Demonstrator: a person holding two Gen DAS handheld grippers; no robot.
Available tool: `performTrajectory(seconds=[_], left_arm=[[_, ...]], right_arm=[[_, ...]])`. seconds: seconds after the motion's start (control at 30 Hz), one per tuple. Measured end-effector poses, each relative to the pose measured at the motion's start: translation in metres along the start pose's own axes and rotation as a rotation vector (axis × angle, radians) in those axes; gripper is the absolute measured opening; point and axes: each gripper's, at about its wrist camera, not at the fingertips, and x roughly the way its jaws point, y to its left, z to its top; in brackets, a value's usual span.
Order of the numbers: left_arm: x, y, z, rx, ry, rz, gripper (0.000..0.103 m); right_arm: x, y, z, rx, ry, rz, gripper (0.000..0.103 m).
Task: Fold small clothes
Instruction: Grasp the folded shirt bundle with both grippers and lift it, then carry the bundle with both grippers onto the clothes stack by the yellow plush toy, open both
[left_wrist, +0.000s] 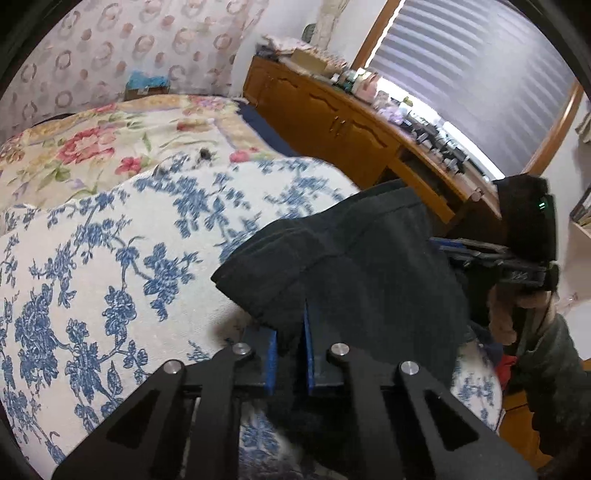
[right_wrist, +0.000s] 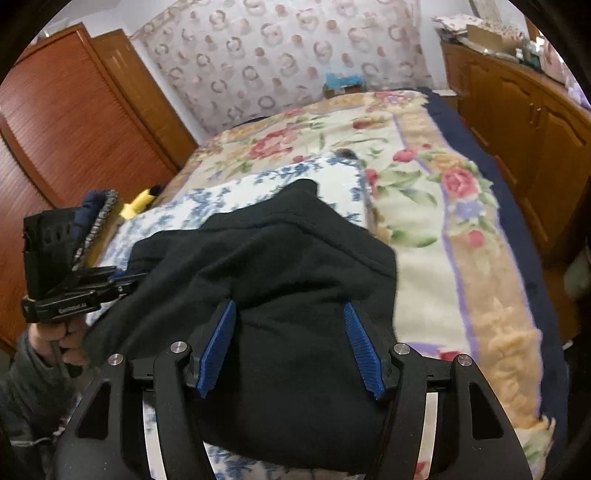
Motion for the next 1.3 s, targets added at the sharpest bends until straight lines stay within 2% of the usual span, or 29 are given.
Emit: performTrajectory(seconds=[0.1, 0.27, 0.37, 0.4, 0.43, 0.5, 0.63, 0.8, 0.9, 1.03, 1.3], left_arm=[[-0.015, -0.010, 0.003, 0.016, -0.039, -0.023, 0.007], [-0.040, -0.030, 0.008, 0.058, -0.094, -0.071, 0.006], [-0.048, -0.040, 0.010, 0.078, -0.113, -0.094, 0.006], [-0.051, -0.044, 0.010, 0.082, -0.119, -0.106, 0.006], [-0.055, -0.047, 0.010, 0.088, -0.127, -0.117, 0.006], [-0.063, -0.055, 0.011, 0.100, -0.140, -0.132, 0.006], [-0.094, -0.067, 0.012, 0.127, -0.197, -0.153, 0.005], [-0.147, -0.063, 0.010, 0.138, -0.294, -0.145, 0.006], [-0.185, -0.046, 0.005, 0.127, -0.350, -0.097, 0.006], [-0.244, -0.007, -0.010, 0.096, -0.436, 0.048, 0.006], [-0.339, 0.086, -0.048, -0.048, -0.544, 0.277, 0.006]], right_arm=[[0.010, 0.002, -0.002, -0.005, 0.047, 0.014, 0.064], [0.013, 0.006, -0.006, -0.025, 0.050, 0.017, 0.065], [0.012, 0.011, -0.010, -0.055, 0.057, 0.039, 0.043], [0.012, 0.011, -0.010, -0.059, 0.061, 0.051, 0.031], [0.011, 0.014, -0.012, -0.067, 0.059, 0.052, 0.024], [0.005, 0.020, -0.015, -0.093, 0.042, 0.017, 0.015], [-0.022, 0.038, -0.016, -0.135, -0.044, -0.062, 0.011], [-0.057, 0.077, 0.003, -0.207, -0.138, -0.048, 0.010], [-0.063, 0.112, 0.022, -0.272, -0.177, -0.020, 0.010], [-0.054, 0.167, 0.053, -0.364, -0.225, 0.041, 0.010], [0.019, 0.316, 0.112, -0.566, -0.239, 0.204, 0.009]])
